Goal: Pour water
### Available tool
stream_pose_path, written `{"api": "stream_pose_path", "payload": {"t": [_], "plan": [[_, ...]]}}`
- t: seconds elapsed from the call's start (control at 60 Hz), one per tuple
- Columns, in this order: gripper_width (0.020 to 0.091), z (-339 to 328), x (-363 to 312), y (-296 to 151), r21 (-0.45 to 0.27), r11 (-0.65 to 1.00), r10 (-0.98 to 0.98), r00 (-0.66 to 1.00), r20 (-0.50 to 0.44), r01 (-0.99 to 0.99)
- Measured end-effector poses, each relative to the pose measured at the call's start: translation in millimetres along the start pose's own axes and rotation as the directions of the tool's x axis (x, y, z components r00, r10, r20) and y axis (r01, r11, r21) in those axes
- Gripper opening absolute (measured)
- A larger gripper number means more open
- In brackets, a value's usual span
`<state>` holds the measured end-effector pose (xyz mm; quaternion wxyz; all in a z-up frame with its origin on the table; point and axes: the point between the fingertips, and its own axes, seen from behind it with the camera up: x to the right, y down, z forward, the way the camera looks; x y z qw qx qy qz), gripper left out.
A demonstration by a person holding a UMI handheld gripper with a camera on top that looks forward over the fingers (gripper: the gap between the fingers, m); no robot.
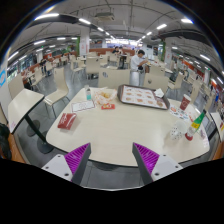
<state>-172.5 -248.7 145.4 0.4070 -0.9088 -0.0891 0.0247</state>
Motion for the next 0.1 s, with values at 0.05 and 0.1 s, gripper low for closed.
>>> {"api": "stream_pose_path", "payload": {"t": [0.05,0.1], "plan": [[0.0849,1.3,-9.4,-2.7,0.003,1.0,0.002,1.0,0.015,-0.002],[0.0846,0.7,-19.6,-7.7,0.011,1.0,0.004,1.0,0.03,-0.005]]}}
